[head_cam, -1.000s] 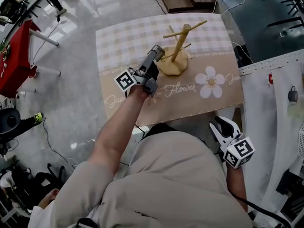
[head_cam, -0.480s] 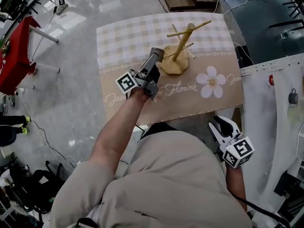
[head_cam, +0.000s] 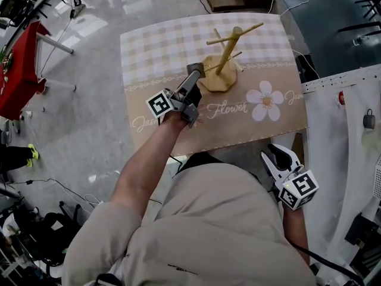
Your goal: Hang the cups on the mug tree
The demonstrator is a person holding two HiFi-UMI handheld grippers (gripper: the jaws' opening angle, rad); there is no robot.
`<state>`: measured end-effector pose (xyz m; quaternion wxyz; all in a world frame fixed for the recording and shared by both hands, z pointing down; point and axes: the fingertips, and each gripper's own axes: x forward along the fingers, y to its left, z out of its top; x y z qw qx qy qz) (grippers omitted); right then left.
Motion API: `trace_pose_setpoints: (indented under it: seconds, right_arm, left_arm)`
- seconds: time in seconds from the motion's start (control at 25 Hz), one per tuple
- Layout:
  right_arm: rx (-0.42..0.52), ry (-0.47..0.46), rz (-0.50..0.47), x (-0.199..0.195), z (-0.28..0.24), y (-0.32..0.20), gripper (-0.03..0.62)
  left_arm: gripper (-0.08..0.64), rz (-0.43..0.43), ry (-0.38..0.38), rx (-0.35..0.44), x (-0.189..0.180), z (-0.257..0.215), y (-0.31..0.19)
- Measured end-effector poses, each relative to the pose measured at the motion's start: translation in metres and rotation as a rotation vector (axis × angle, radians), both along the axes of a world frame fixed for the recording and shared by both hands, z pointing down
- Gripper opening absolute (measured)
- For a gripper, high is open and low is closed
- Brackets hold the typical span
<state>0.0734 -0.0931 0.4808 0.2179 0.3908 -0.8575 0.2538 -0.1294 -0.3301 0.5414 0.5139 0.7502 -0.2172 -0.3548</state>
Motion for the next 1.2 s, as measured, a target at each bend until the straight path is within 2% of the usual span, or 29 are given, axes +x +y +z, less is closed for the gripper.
trace_pose_setpoints:
  seconds: [0.24,0.48,0.84,1.0,1.2]
  right_arm:
    - [0.000,-0.002,0.012,0.005,-0.001,0.003,0.133]
    - [-0.002,-0.006,0.022,0.011,0.002,0.007,0.133]
    - [-0.004,-0.001,0.038,0.021,0.001,0.014,0.133]
    - [-0.006,-0.003,0.047,0.025,0.002,0.018,0.133]
    - [-0.005,-0.006,0.069,0.034,0.002,0.026,0.133]
  left_arm:
    - [0.267,0.032,-0.027,-0.019,0.011,0.008,0.008]
    - [0.264,0.075,-0.085,-0.025,0.025,0.017,0.013]
    - [0.261,0.086,-0.124,-0.047,0.039,0.024,0.010]
    - [0.258,0.110,-0.213,-0.024,0.049,0.032,0.006]
    - [0.256,0.114,-0.254,-0.037,0.059,0.040,0.002]
